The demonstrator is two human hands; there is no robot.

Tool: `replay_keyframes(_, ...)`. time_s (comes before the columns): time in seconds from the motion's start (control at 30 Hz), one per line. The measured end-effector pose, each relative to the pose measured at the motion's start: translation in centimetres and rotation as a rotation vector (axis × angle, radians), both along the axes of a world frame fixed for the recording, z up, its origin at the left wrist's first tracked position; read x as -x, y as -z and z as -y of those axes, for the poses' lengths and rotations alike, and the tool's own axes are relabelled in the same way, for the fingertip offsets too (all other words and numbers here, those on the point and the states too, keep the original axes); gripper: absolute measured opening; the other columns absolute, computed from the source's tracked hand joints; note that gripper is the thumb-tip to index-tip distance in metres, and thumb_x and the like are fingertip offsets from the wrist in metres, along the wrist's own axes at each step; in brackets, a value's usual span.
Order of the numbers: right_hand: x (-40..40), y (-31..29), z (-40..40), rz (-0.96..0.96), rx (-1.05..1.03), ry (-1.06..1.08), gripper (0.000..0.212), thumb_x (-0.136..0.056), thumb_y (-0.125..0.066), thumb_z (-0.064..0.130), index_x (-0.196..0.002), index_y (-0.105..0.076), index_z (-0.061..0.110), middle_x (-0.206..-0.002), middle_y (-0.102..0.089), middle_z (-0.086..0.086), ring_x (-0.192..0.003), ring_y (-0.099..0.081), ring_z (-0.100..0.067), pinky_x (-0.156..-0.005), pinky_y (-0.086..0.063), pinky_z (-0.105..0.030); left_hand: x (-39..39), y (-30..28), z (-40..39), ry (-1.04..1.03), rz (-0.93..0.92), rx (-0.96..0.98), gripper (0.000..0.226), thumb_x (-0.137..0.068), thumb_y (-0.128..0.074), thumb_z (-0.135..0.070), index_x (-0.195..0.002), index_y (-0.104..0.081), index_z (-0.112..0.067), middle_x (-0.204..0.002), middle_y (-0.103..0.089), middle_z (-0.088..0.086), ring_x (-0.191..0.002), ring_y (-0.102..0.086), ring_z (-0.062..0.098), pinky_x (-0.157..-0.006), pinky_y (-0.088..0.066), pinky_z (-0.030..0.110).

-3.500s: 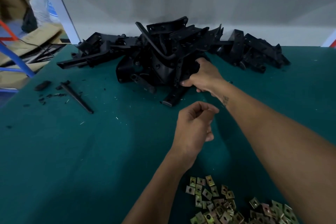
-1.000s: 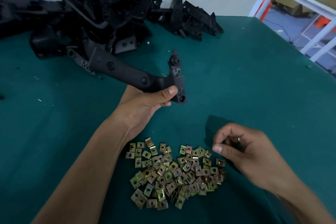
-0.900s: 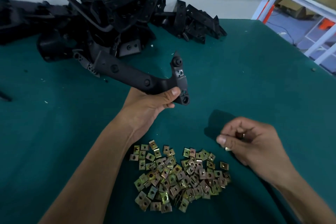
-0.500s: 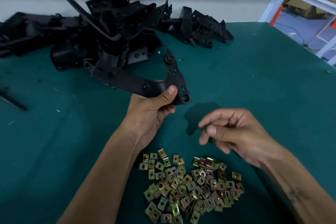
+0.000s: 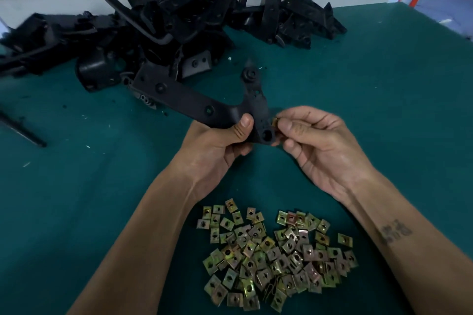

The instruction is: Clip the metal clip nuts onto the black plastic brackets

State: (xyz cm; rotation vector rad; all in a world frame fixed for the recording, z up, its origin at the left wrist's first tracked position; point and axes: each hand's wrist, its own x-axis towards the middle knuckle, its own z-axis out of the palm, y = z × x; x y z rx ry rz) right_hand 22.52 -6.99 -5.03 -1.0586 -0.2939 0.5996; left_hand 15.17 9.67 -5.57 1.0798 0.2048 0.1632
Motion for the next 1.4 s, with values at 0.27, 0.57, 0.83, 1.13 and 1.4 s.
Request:
replay_keyframes(0.27,0.2,0.9,-0.6,0.024,-0.049,0.122,0.015,-0.07,-0.077,0.003,-0.084,-0.077,0.007,-0.077,-0.074,-0.01,-0.07,-0.066,-0.017,-0.068,-0.052,-0.023,-0.2,0.3,0.3,-0.022,0.036,0.006,0.035,-0.081,-0.067,-0.016,-0.111,-0.067,0.001,-0.109,-0.073,0.01,-0.099,-0.068,0.02,-0.071,-0.052,0.024)
replay_keyframes(0.57,1.2,0.7,-0.9,0.102,-0.024,0.222,0.016,-0.067,-0.078,0.005,-0.082,-0.077,0.009,-0.073,-0.072,-0.004,-0.068,-0.063,-0.012,-0.067,-0.052,-0.021,-0.2,0.5,0.4,-0.047,0.022,0.004,0.031,-0.079,-0.067,-0.015,-0.107,-0.067,-0.001,-0.1,-0.075,0.005,-0.092,-0.07,0.016,-0.07,-0.055,0.022)
replay_keyframes(0.83,1.9,0.8,-1.2,0.054,-0.007,0.268,0.016,-0.064,-0.082,0.007,-0.078,-0.075,0.008,-0.078,-0.075,-0.008,-0.074,-0.068,-0.015,-0.072,-0.054,-0.02,-0.3,0.7,0.3,-0.065,0.032,0.012,0.026,-0.077,-0.068,-0.014,-0.1,-0.07,-0.004,-0.096,-0.077,0.006,-0.088,-0.072,0.016,-0.068,-0.056,0.022)
replay_keyframes(1.13,1.8,1.1,-0.7,0.238,0.044,0.05,0.024,-0.077,-0.076,0.003,-0.1,-0.075,0.01,-0.117,-0.07,-0.005,-0.118,-0.064,-0.019,-0.1,-0.051,-0.034,-0.3,0.5,0.1,-0.133,0.025,0.072,0.021,-0.076,-0.068,-0.015,-0.094,-0.069,-0.004,-0.091,-0.076,0.005,-0.083,-0.072,0.013,-0.066,-0.055,0.021)
replay_keyframes(1.4,0.3,-0.4,2.1,0.538,0.452,-0.138,0.025,-0.087,-0.074,0.0,-0.106,-0.074,0.016,-0.085,-0.068,-0.012,-0.072,-0.058,-0.029,-0.07,-0.045,-0.043,-0.2,0.0,0.0,-0.106,-0.071,0.125,0.027,-0.081,-0.069,-0.024,-0.102,-0.067,-0.007,-0.1,-0.07,0.01,-0.084,-0.066,0.016,-0.061,-0.051,0.024)
